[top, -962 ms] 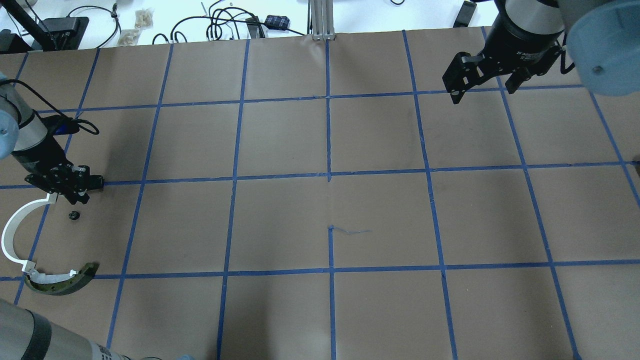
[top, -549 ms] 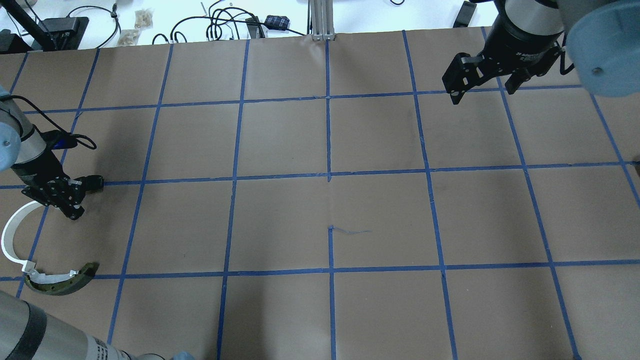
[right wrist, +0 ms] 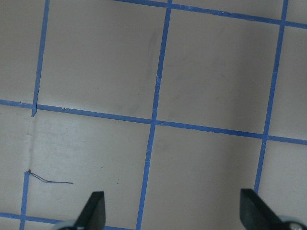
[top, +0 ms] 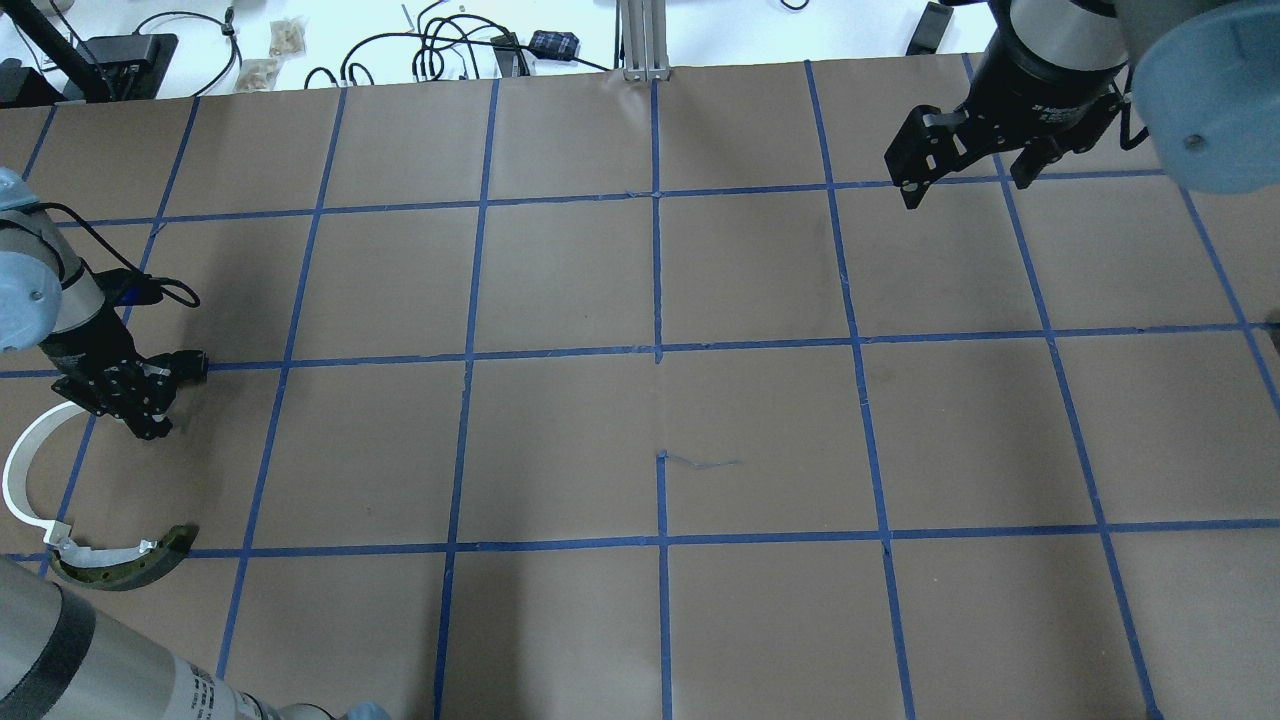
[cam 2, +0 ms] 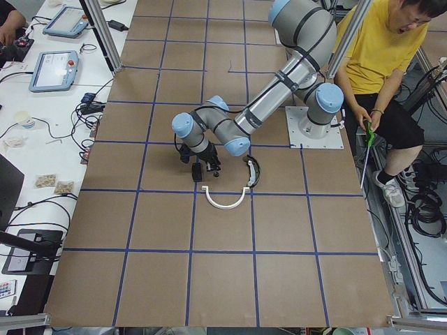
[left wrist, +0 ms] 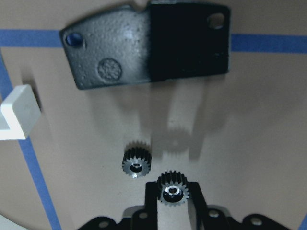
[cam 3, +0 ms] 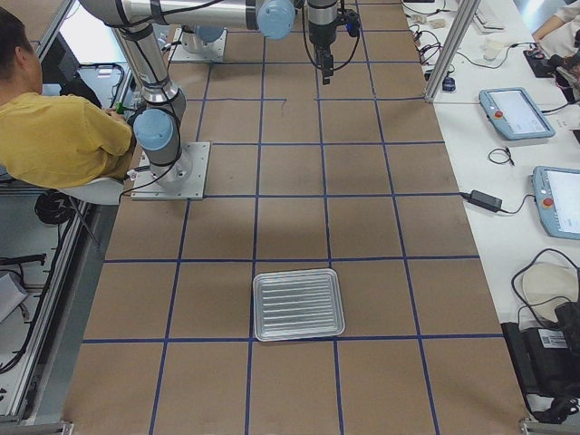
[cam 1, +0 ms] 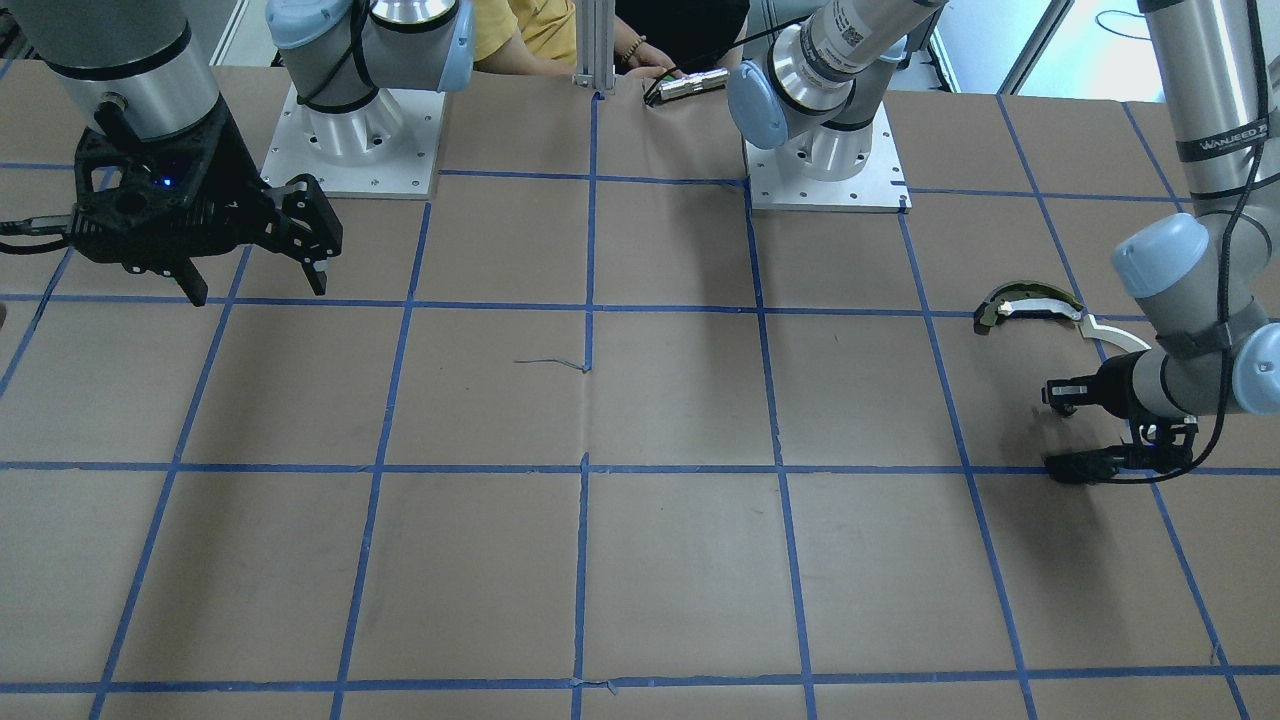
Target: Place bearing gear from tray to pile
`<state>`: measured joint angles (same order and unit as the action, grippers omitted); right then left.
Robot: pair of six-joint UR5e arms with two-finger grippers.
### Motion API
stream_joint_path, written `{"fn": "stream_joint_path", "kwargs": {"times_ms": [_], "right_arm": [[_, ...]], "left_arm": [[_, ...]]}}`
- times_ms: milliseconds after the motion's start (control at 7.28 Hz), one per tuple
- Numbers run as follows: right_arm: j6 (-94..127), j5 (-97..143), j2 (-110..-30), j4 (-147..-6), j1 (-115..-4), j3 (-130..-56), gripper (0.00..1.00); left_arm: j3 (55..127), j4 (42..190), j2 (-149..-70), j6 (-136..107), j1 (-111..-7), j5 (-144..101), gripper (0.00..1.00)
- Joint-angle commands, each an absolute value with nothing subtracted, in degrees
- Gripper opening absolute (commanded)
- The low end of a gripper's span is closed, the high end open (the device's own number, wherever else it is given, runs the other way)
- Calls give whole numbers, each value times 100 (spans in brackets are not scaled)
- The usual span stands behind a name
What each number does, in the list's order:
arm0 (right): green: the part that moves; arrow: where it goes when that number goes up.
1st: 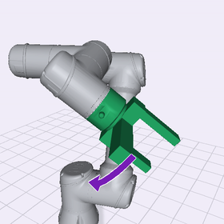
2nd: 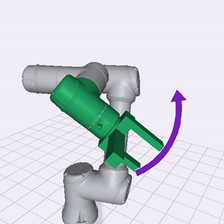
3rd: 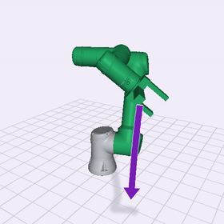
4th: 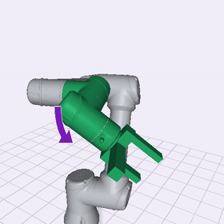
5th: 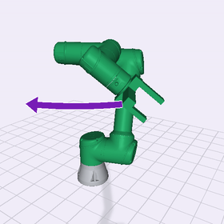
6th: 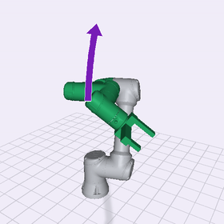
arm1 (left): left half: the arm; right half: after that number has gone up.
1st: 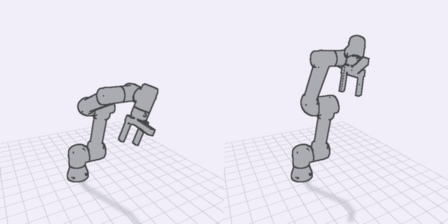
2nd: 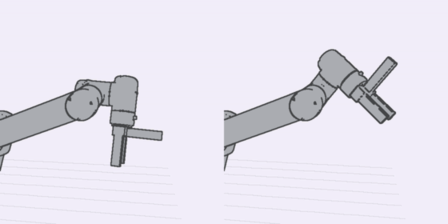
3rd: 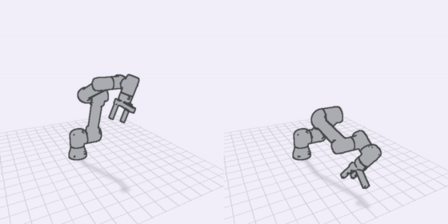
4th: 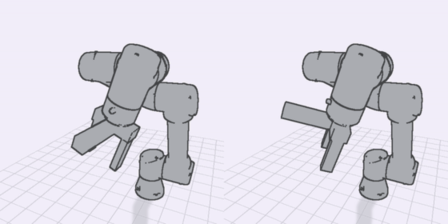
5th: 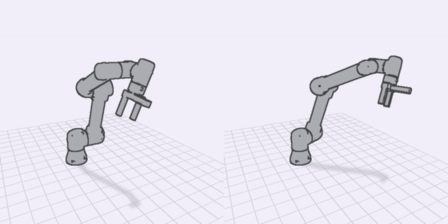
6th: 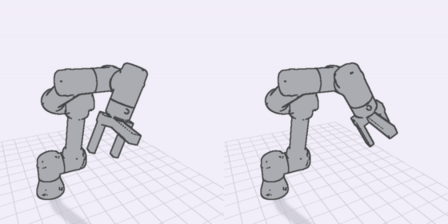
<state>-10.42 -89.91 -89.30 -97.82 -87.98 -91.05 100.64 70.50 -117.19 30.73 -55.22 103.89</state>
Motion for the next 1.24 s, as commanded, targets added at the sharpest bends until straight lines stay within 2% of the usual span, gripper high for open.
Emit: {"fn": "stream_joint_path", "kwargs": {"times_ms": [0, 137, 275, 549, 687, 962, 1099], "right_arm": [[-1037, -9000, -8930, -9782, -8798, -9105, 100], [-1037, -8991, -8930, -9782, -8798, -9105, 100], [-1063, -8991, -8930, -9791, -8798, -9105, 100], [-1063, -8991, -8930, -9782, -8798, -9105, 100], [-1072, -8991, -8930, -9782, -8798, -9105, 100], [-1072, -8991, -8930, -9782, -8798, -9105, 100], [-1072, -8991, -8930, -9791, -8798, -9105, 100]], "left_arm": [[10072, 6979, -11760, 3085, -5528, 10397, 0], [10072, 6979, -11768, 3085, -5520, 10397, 13], [10064, 6979, -11777, 3085, -5528, 10397, 49], [10020, 6979, -11786, 3050, -5528, 10397, 67], [10011, 6970, -11777, 3024, -5528, 10397, 70], [9915, 7039, -11506, 3015, -5685, 10354, 100], [9705, 7205, -11287, 2902, -5887, 10101, 100]]}}
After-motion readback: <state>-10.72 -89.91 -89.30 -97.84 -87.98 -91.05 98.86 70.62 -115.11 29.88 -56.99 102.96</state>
